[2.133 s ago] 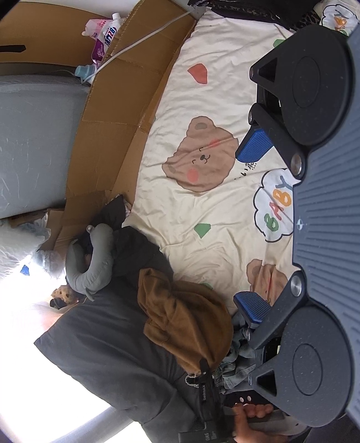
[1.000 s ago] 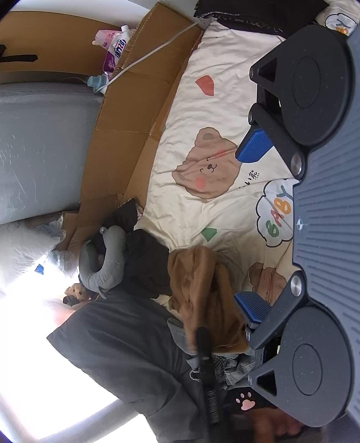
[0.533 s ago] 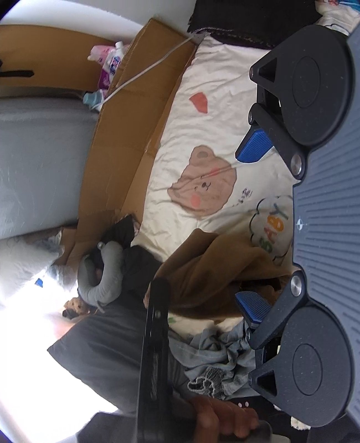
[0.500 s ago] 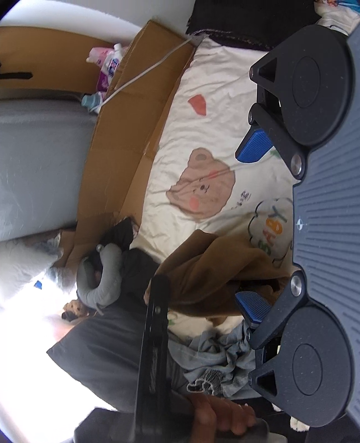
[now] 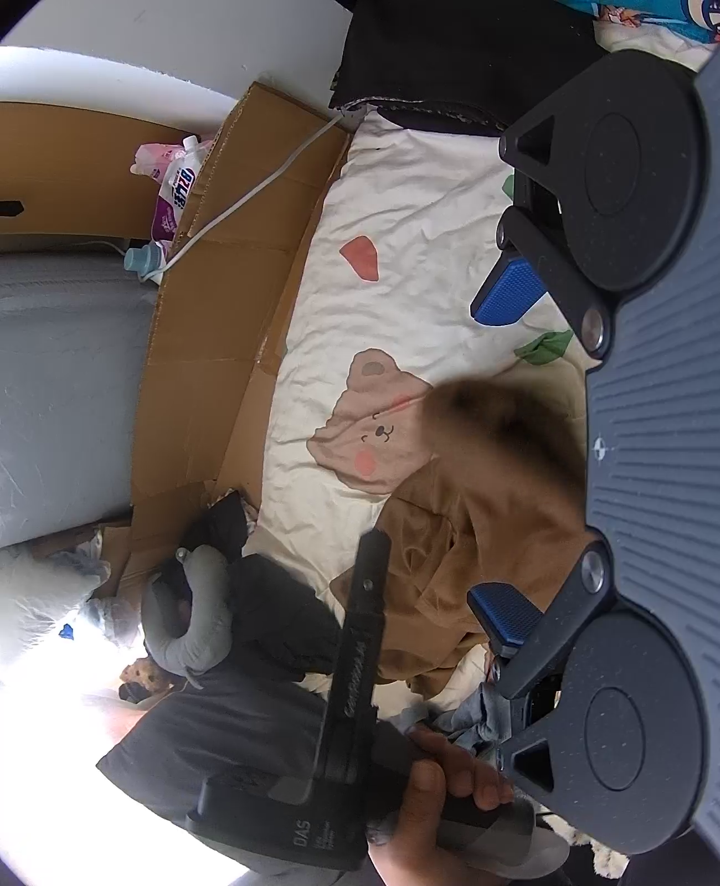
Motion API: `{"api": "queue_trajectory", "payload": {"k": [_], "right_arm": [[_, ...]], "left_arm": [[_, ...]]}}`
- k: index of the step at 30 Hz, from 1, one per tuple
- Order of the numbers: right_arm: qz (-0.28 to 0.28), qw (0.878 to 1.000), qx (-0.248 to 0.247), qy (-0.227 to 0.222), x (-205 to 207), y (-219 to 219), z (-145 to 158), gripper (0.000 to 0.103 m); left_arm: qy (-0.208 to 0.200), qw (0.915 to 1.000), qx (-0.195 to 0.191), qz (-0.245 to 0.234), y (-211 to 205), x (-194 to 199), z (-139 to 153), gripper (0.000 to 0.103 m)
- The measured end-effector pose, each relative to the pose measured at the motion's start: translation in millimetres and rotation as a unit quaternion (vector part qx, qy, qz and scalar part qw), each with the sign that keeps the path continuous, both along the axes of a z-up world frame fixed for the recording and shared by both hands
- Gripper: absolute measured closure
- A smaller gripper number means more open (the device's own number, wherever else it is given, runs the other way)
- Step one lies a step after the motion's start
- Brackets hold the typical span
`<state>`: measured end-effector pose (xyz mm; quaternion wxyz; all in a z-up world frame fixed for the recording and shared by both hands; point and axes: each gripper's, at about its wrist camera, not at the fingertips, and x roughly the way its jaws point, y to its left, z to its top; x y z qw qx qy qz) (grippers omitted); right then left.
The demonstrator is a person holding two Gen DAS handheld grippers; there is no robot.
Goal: Fold clothes
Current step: 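Drag the brown T-shirt onto the sheet with the left tool and release, then grasp the brown T-shirt again with the left tool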
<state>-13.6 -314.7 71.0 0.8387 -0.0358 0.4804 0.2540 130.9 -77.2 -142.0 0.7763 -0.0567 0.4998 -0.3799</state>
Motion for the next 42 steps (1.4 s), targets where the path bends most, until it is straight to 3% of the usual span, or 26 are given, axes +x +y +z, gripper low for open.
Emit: {"api": "queue_trajectory", "payload": {"k": [12,18,30,39,42], "right_arm": [[0.037,0.999,-0.012,0.003,-13.9,14.4,-5.9,0.001],[0.044,0.999,-0.02,0.005,-16.6,19.7,-9.7,0.001],[0.05,0.999,-0.008,0.019,-16.3,24.6,-11.0,0.001],[0.049,0.999,-0.012,0.017,-16.7,27.1,-12.8,0.001],[0.05,0.999,-0.013,0.012,-16.9,27.8,-11.4,0.001]], "left_arm": [[0.024,0.9946,0.064,0.078,94.5,-9.5,-38.9,0.047],[0.077,0.9855,0.064,0.137,138.8,-21.2,-81.4,0.046],[0.149,0.9688,0.08,0.182,169.1,-48.4,-168.3,0.046],[0.177,0.9559,0.081,0.22,181.9,-56.4,-209.1,0.046],[0.191,0.9514,0.058,0.234,188.2,-58.7,-218.3,0.036]]}}
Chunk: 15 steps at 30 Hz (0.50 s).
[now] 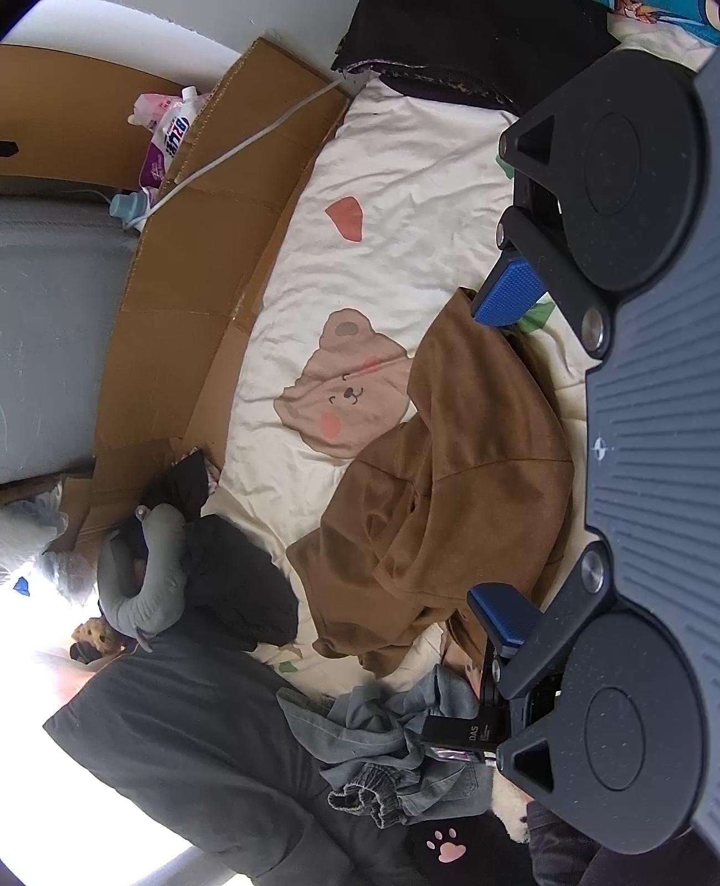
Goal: Fold clothes
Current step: 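Grasp the brown T-shirt again with the left tool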
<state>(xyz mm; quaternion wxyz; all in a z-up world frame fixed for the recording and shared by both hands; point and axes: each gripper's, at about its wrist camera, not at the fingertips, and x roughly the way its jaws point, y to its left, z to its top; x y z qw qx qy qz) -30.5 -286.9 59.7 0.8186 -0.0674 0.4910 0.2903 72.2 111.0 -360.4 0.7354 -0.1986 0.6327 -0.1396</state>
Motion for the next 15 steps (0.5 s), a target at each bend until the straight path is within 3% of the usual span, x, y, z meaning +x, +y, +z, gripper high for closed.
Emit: {"api": "queue_trajectory", "payload": {"k": [3,5,7,10,12,15], "right_arm": [[0.003,1.0,0.0,0.0,-0.2,2.0,-0.8,0.001],[0.005,1.0,-0.003,0.002,1.1,1.6,-3.5,0.001],[0.005,1.0,-0.007,0.003,1.4,2.3,-5.0,0.001],[0.005,1.0,-0.012,0.0,1.6,0.8,-6.1,0.001],[0.002,1.0,-0.016,0.0,2.2,-0.8,-7.3,0.001],[-0.005,1.0,-0.021,0.002,3.3,-3.2,-8.7,0.001]], "left_arm": [[0.007,0.9989,-0.04,0.024,6.2,-2.4,-8.5,0.037],[0.008,0.9974,-0.062,0.035,8.9,-4.6,-10.2,0.046],[0.002,0.9959,-0.081,0.042,11.3,-6.8,-6.6,0.068],[-0.013,0.9934,-0.105,0.045,14.1,-9.1,5.8,0.087],[-0.028,0.9924,-0.115,0.034,11.9,-8.1,17.4,0.096],[-0.054,0.9901,-0.129,0.013,6.7,-1.2,40.4,0.098]]}}
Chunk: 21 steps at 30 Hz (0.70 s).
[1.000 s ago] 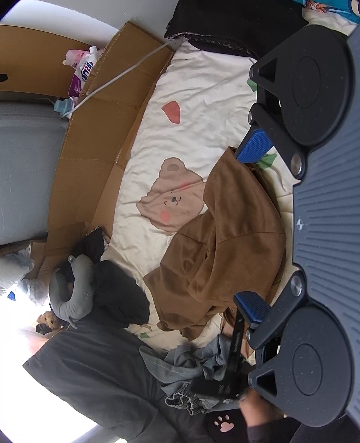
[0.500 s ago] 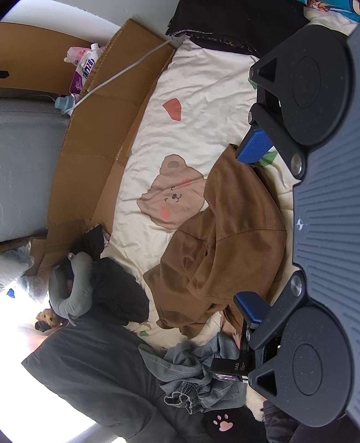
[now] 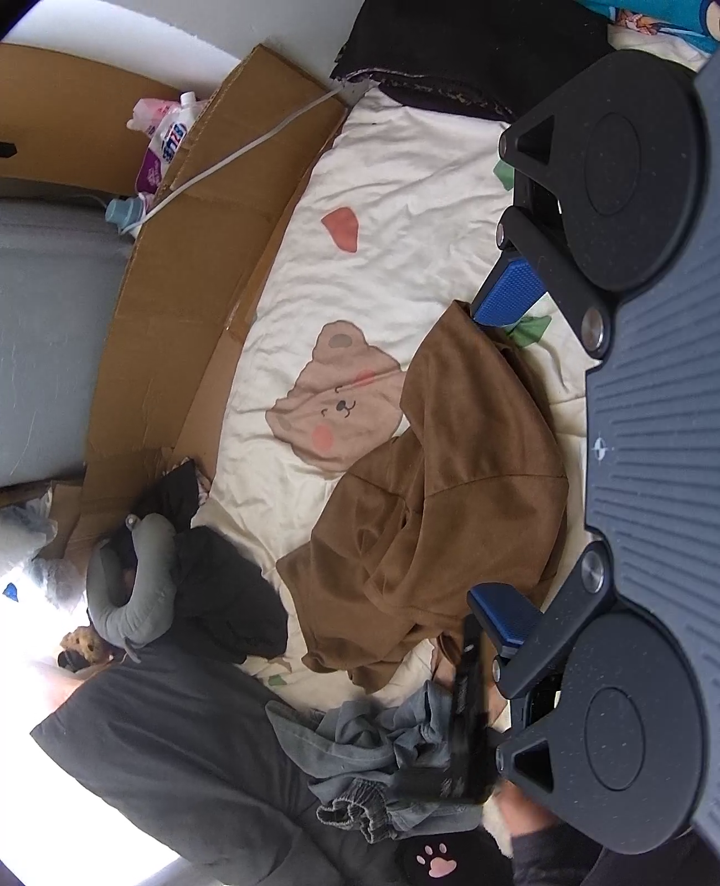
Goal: Fold clothes
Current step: 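Grasp the brown T-shirt again with the left tool, then lift the brown T-shirt high with the left tool, then open it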
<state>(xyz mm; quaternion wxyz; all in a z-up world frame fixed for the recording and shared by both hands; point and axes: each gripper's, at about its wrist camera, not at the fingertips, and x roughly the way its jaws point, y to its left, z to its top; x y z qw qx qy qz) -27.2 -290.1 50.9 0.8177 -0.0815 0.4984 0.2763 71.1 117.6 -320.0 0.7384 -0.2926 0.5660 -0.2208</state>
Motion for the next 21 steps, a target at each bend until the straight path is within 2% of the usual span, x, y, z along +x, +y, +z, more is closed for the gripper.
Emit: {"api": "queue_trajectory", "payload": {"k": [10,21], "right_arm": [[-0.021,1.0,-0.011,0.02,3.9,-14.5,-20.6,0.001],[-0.053,0.997,-0.011,0.049,16.6,-27.4,-49.1,0.001]], "left_arm": [[-0.108,0.9924,-0.003,-0.058,-39.1,53.9,91.8,0.099],[-0.184,0.9809,0.017,-0.062,-64.5,135.3,150.0,0.1]]}}
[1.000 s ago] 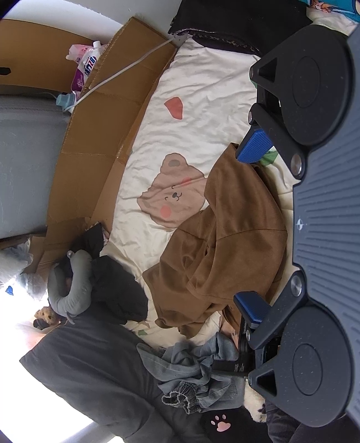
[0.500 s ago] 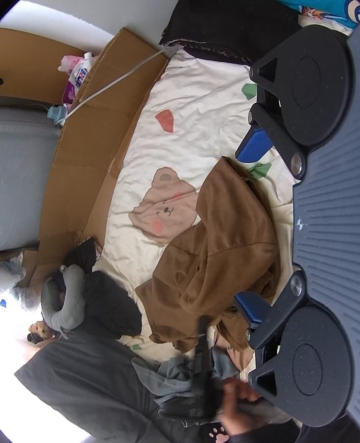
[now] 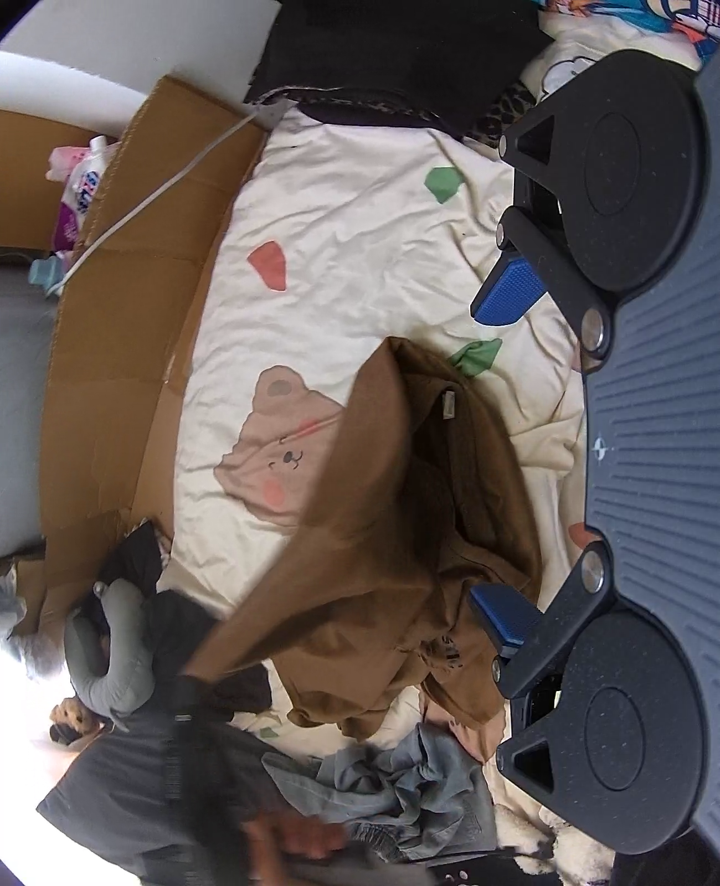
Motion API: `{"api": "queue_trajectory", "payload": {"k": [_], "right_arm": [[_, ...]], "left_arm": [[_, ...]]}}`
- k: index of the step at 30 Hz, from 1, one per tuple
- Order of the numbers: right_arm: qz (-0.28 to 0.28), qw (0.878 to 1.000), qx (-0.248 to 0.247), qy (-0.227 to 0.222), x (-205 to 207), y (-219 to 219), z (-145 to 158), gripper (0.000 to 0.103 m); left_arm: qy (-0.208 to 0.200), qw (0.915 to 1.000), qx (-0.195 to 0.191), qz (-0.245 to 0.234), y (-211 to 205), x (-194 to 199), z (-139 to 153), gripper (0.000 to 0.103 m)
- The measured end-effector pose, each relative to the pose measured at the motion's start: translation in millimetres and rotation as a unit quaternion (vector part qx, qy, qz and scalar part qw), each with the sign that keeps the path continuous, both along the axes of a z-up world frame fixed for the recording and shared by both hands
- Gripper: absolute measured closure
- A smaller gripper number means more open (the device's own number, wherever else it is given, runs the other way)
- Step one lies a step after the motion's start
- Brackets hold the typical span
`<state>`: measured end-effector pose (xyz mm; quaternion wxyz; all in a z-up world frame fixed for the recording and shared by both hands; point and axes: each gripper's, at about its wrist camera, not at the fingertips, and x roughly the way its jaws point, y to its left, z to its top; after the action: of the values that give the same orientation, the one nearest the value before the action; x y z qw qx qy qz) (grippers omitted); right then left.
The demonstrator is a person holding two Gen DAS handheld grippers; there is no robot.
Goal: Fold clothes
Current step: 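Lift the brown T-shirt high with the left tool, then open it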
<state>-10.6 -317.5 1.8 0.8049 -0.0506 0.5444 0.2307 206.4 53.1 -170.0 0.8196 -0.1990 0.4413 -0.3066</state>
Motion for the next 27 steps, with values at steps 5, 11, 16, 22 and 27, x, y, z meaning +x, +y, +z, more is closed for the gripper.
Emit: {"api": "queue_trajectory", "payload": {"k": [5,11,16,22,27], "right_arm": [[-0.015,1.0,0.004,-0.006,1.7,-3.1,-12.3,0.001],[-0.032,0.999,0.02,0.003,6.3,1.5,-40.0,0.001],[-0.054,0.998,0.033,0.026,10.8,15.8,-84.1,0.001],[-0.079,0.994,0.06,0.044,10.7,25.7,-129.3,0.002],[-0.06,0.995,0.06,0.058,0.6,38.9,-148.6,0.002]], "left_arm": [[-0.032,0.9994,0.011,0.0,-8.2,47.8,16.2,0.1],[-0.056,0.9979,0.027,-0.015,-16.8,107.3,21.9,0.1],[-0.072,0.9966,0.039,-0.011,-18.6,152.3,10.3,0.1],[-0.08,0.9951,0.055,0.016,-9.4,205.4,-11.7,0.1],[-0.081,0.9932,0.071,0.044,0.3,237.4,-31.2,0.1]]}}
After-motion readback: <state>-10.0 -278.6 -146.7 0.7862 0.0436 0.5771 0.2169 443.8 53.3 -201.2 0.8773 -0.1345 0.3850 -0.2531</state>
